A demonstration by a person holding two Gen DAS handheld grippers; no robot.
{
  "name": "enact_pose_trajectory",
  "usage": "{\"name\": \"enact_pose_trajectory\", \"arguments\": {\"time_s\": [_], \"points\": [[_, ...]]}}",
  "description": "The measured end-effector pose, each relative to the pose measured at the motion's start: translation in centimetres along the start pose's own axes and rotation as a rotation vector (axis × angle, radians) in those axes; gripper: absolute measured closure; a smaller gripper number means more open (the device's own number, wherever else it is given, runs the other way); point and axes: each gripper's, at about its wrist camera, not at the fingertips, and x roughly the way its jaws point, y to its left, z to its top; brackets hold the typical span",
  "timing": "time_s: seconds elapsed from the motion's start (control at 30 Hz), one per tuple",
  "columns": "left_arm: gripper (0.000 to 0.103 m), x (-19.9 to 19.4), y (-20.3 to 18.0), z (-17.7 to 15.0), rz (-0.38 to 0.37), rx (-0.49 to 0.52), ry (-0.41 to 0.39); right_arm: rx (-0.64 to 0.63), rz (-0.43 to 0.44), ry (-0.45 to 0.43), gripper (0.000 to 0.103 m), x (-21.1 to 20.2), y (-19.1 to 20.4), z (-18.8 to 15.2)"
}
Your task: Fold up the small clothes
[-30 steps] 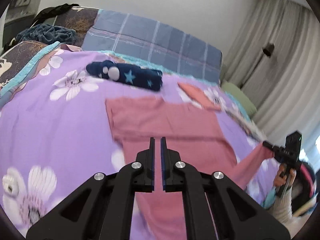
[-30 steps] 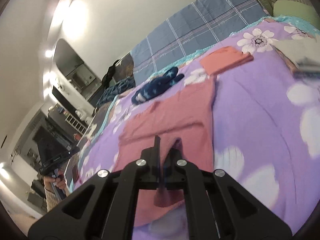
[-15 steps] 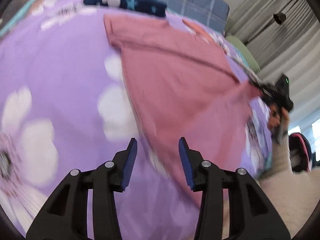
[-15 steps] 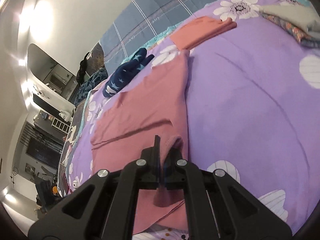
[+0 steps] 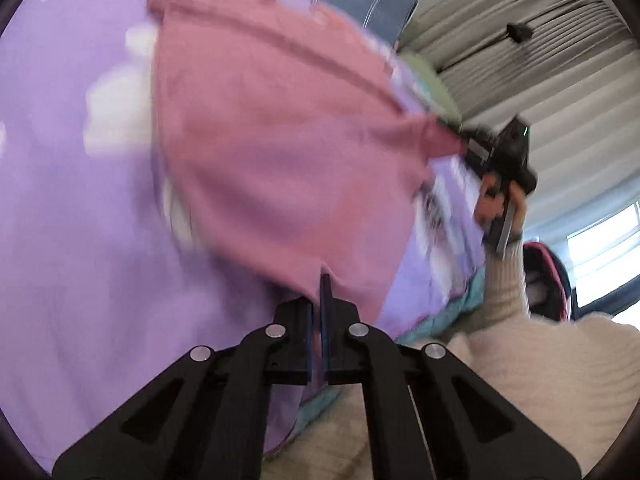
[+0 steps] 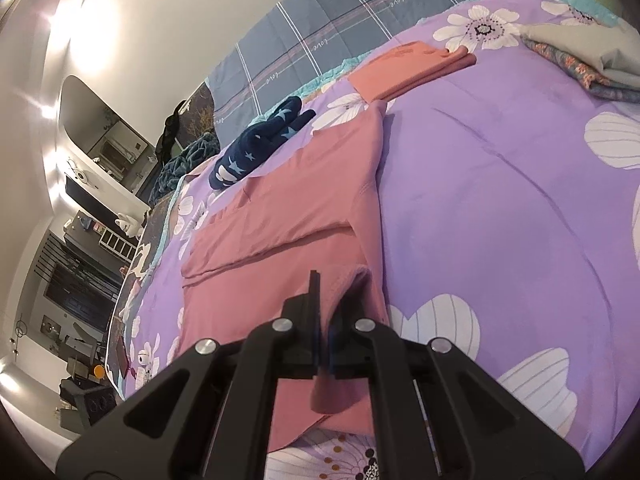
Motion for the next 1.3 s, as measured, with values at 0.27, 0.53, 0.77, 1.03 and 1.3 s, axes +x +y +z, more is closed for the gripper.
{"name": "enact_pose_trajectory", "arguments": {"time_s": [0.27,0.53,0.77,1.03,1.3], "points": [[0.101,-9.7,-2.8,13.5,0.122,0.211,-0.499,-0.012,0.055,-0.091,0.099,0.3,2.3,5.6],[0.100,1.6,8.4,26.9,0.323,0.006,-0.354,0.071,-0.108,-0.074,0.085,9.1,-0.2,12.5],[0.058,3.3,12.8,26.9,0.392,-0.039,-0.364,0.010,-0.198,-0.034,0.079,10.7,-2.8,12.5],[0.040,4.4,16.3,31.7,0.430,-0.081,-0.291,0.112,-0.122,0.023,0.058,14.6,-6.2,16.1],[0.100,6.5,16.7,33.3,0.320,-0.123,-0.289,0.053,-0.100,0.028,0.097,17.6,-4.2,16.9]]}}
